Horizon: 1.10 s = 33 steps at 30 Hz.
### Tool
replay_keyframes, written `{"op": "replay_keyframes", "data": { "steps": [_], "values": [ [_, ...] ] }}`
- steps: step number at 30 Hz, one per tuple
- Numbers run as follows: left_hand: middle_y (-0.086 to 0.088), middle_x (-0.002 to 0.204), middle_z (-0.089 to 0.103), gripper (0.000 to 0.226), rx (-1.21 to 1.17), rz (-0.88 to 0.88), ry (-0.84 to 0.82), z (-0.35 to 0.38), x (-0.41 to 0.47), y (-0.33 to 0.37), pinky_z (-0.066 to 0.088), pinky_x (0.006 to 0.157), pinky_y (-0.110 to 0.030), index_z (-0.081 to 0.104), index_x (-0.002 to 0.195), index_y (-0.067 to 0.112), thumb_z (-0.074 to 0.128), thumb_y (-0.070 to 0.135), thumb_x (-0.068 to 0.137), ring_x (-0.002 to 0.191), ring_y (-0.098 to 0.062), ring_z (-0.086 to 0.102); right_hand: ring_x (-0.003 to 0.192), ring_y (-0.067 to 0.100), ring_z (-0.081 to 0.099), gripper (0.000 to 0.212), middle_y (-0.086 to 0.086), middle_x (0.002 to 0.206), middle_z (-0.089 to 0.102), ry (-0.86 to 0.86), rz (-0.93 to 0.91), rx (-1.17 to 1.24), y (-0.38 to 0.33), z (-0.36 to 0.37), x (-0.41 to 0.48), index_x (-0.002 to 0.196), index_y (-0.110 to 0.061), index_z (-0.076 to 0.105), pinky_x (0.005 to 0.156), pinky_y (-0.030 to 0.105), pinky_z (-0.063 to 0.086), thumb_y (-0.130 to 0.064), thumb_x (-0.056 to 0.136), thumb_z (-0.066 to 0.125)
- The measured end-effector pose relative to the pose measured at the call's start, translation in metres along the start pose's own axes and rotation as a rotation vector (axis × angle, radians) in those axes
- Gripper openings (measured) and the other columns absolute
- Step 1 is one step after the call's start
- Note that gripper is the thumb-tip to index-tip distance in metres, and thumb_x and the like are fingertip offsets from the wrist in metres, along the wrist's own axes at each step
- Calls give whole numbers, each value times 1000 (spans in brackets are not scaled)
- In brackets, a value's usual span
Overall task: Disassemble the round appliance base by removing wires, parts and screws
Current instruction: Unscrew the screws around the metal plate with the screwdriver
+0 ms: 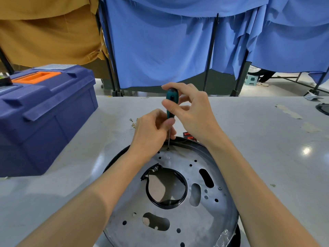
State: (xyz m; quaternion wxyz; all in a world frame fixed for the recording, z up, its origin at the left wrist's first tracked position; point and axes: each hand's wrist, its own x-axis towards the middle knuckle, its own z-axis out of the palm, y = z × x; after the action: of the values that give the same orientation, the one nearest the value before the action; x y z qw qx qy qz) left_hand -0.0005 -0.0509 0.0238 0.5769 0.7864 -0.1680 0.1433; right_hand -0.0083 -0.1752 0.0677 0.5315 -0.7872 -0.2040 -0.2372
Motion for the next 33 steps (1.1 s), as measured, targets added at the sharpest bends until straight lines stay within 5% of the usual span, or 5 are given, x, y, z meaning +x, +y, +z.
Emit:
{"op": "replay_keyframes", "data": {
  "steps": [7, 14, 20, 27, 33],
  "values": [
    [-10, 70, 70, 8, -53, -7, 12, -1, -1, 2, 56, 74, -54, 61, 96, 11, 63, 18, 93, 65, -32, 70, 85, 13, 68, 35, 8, 101, 68, -14, -18, 18, -1, -4, 1, 117, -12, 65, 80, 22, 55, 8, 91, 54],
    [-5, 64, 70, 5, 13, 16, 26, 1, 0, 2, 59, 71, -47, 64, 84, 18, 67, 18, 89, 60, -22, 69, 89, 9, 56, 35, -2, 105, 55, 4, 4, -60, 1, 2, 0, 116, -25, 63, 77, 19, 52, -22, 84, 74],
    [-9, 75, 72, 10, -90, -4, -11, -1, 1, -1, 58, 70, -40, 65, 100, 8, 58, 12, 95, 66, -26, 71, 91, 14, 63, 43, 4, 100, 66, 1, 13, -13, 1, -3, 1, 119, -19, 61, 80, 28, 55, 8, 86, 60],
    [-7, 68, 70, 6, -85, 1, 4, -1, 3, -3, 58, 70, -39, 64, 87, 9, 62, 9, 93, 64, -25, 70, 81, 6, 55, 30, 0, 102, 54, 20, -2, -12, -1, -1, 0, 111, -27, 66, 73, 14, 49, -17, 84, 73],
    [-13, 69, 70, 19, -127, -21, 69, -2, 4, -5, 57, 64, -39, 56, 78, 10, 74, 12, 83, 62, -27, 70, 84, 15, 63, 41, 0, 95, 66, 17, -2, -12, -3, -5, 1, 118, -20, 66, 83, 30, 55, 5, 86, 63]
  ]
}}
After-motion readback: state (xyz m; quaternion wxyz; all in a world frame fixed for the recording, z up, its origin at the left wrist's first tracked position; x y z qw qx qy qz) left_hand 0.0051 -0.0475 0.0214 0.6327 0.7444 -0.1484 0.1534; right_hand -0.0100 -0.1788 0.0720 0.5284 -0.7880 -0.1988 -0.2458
